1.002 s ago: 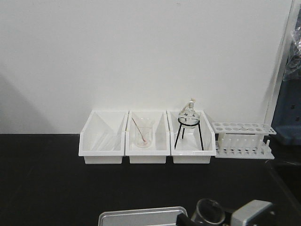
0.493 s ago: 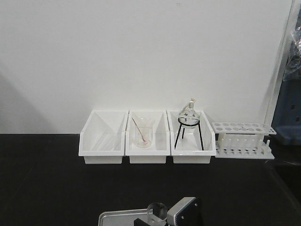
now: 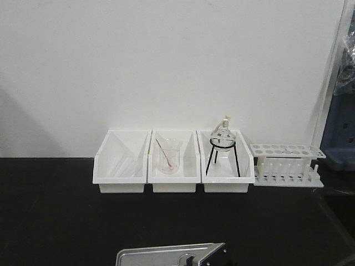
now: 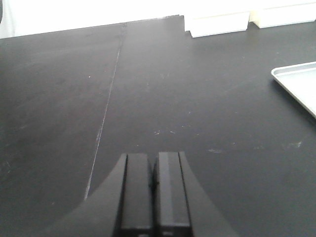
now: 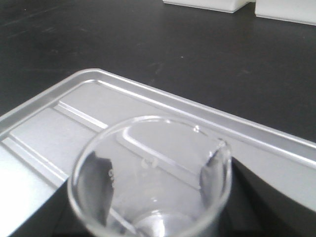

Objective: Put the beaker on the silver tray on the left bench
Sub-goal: 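Lower the beaker onto the silver tray and open the right gripper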

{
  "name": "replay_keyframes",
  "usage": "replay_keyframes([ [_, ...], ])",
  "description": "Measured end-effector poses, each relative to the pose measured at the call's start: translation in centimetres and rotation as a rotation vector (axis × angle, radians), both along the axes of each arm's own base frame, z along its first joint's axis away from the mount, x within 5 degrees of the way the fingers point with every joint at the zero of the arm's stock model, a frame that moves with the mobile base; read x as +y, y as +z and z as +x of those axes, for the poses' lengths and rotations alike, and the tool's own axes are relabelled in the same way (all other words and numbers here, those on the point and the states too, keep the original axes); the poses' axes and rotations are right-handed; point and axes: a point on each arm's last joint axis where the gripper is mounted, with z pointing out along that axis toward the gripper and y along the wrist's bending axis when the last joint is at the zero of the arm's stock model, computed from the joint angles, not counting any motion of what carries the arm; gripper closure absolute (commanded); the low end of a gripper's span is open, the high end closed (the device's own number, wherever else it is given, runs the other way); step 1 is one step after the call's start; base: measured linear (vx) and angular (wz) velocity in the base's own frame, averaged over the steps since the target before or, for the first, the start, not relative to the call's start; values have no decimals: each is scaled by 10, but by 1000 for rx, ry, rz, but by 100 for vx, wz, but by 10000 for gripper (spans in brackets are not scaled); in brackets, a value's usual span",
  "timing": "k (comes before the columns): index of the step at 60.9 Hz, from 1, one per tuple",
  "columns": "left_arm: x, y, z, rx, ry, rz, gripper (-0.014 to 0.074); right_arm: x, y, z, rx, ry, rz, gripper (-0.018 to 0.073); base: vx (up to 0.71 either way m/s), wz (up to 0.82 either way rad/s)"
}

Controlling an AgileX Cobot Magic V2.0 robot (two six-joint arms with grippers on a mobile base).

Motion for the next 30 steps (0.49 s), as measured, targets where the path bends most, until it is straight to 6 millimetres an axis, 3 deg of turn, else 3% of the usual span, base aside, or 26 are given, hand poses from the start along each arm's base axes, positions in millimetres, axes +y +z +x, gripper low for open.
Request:
replay_keyframes([
  [7,0,0,0,0,0,0,595,-1,0,2,-5,-15,-2,527,0,0],
  [17,0,0,0,0,0,0,595,-1,0,2,-7,-20,-6,402,0,0],
  [30,0,0,0,0,0,0,595,-1,0,2,-7,-19,-7,119,0,0],
])
